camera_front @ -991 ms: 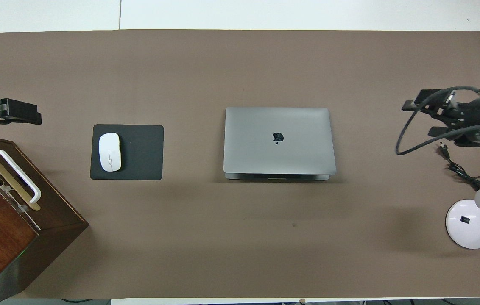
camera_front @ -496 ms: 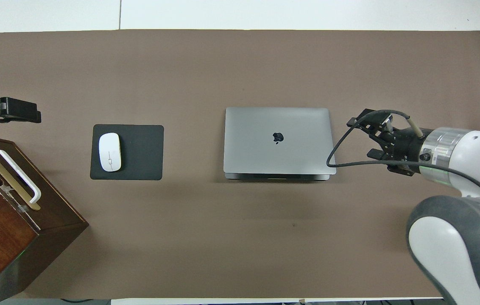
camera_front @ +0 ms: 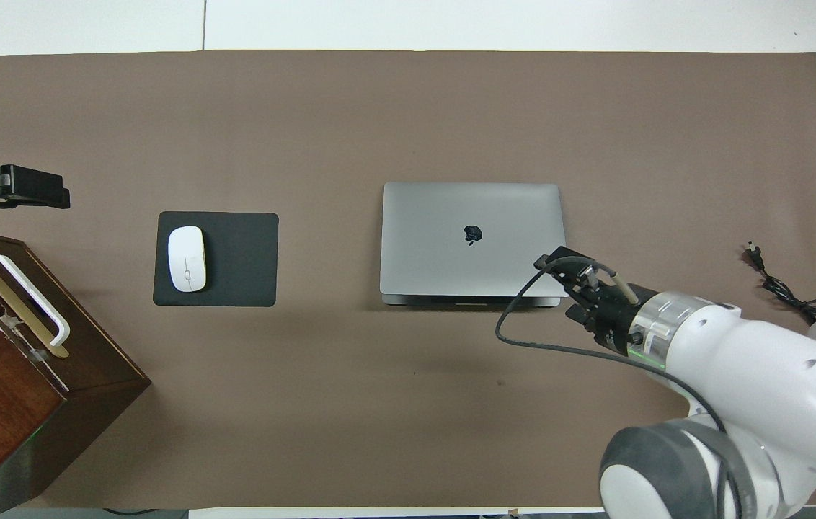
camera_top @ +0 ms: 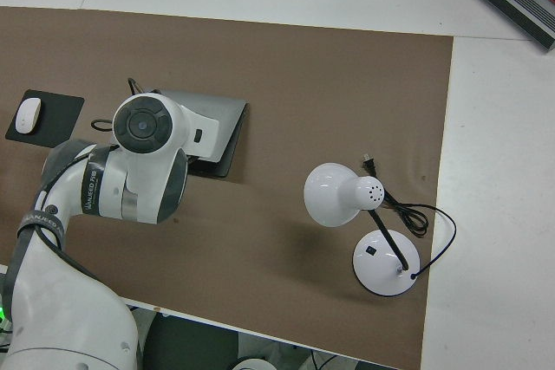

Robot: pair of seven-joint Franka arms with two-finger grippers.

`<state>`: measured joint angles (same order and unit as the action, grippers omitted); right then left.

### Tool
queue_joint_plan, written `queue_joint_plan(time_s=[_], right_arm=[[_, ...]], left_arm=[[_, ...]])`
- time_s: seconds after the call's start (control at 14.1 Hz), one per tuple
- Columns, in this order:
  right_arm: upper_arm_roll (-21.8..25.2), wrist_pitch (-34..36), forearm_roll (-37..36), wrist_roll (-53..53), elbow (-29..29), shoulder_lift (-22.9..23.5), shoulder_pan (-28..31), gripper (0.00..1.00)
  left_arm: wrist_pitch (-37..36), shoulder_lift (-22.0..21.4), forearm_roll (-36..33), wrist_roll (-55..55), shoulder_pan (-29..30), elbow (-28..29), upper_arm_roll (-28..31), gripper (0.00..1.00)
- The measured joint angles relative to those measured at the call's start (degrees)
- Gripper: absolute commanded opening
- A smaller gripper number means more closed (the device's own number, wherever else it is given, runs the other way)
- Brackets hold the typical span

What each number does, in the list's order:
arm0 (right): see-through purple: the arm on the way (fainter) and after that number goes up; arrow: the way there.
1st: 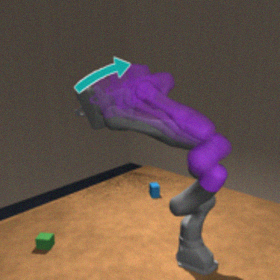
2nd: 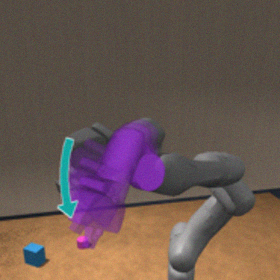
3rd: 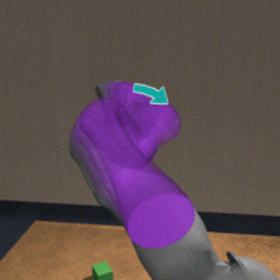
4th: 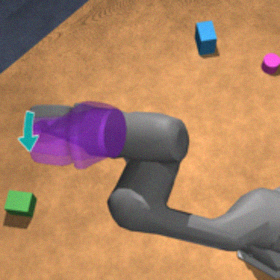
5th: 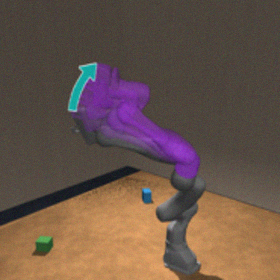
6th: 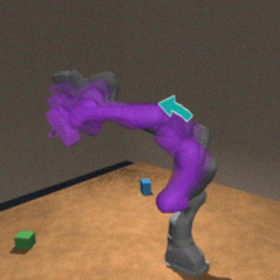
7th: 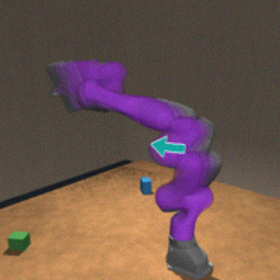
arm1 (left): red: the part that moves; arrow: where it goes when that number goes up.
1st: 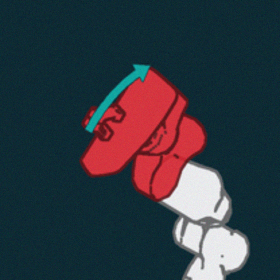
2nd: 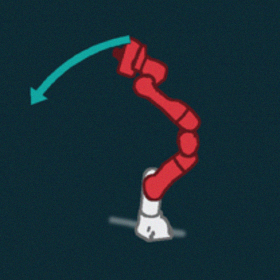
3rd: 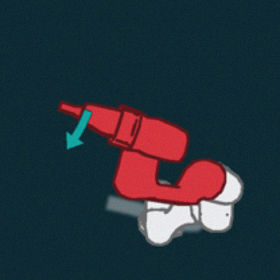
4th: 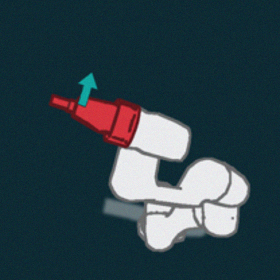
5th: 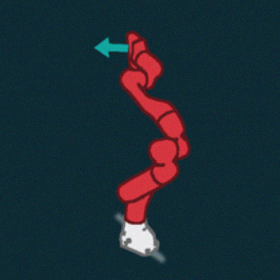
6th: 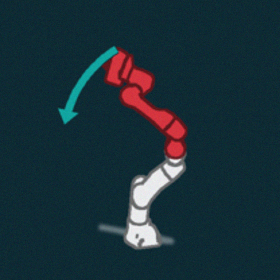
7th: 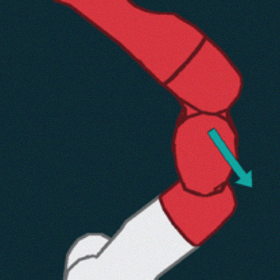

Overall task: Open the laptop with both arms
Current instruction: 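Move the right gripper toward the front edge of the silver laptop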

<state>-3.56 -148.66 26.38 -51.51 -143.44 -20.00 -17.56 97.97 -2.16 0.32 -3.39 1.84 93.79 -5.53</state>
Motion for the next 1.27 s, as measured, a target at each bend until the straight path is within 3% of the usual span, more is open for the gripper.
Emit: queue_joint_plan(time_s=[0.28, 0.35, 0.42, 0.5, 0.57, 1.06, 1.27], right_arm=[[-0.04, -3.36, 0.01, -2.52, -3.41, -0.18, -3.01, 1.00], [-0.04, -3.44, 0.01, -3.11, -3.80, -0.14, -3.30, 1.00], [-0.03, -3.92, 0.01, -3.73, -4.09, 0.03, -3.75, 1.00], [-0.03, -5.07, 0.01, -4.61, -4.38, 0.50, -4.43, 1.00], [-0.04, -6.31, 0.01, -5.50, -4.64, 1.24, -5.06, 1.00], [-0.05, -14.18, 0.01, -9.73, -5.12, 8.21, -7.93, 1.00], [-0.05, -15.91, 0.01, -10.54, -5.12, 10.05, -8.54, 1.00]], left_arm=[[0.00, 0.00, 0.00, -0.01, 0.00, 0.08, 0.00, 0.96], [0.01, 0.00, 0.00, -0.04, 0.00, 0.12, 0.00, 0.80], [0.05, -0.01, 0.00, -0.25, 0.00, 0.19, 0.00, 0.52], [0.28, -0.04, 0.00, -1.28, 0.00, 0.43, 0.00, 0.17], [1.01, -0.18, 0.00, -2.97, 0.00, 0.96, -0.02, 0.00], [9.43, -4.28, 2.04, -8.11, -3.18, 11.66, -0.66, 0.00], [17.09, -7.11, 2.10, -8.08, -6.95, 18.46, -0.84, 0.00]])
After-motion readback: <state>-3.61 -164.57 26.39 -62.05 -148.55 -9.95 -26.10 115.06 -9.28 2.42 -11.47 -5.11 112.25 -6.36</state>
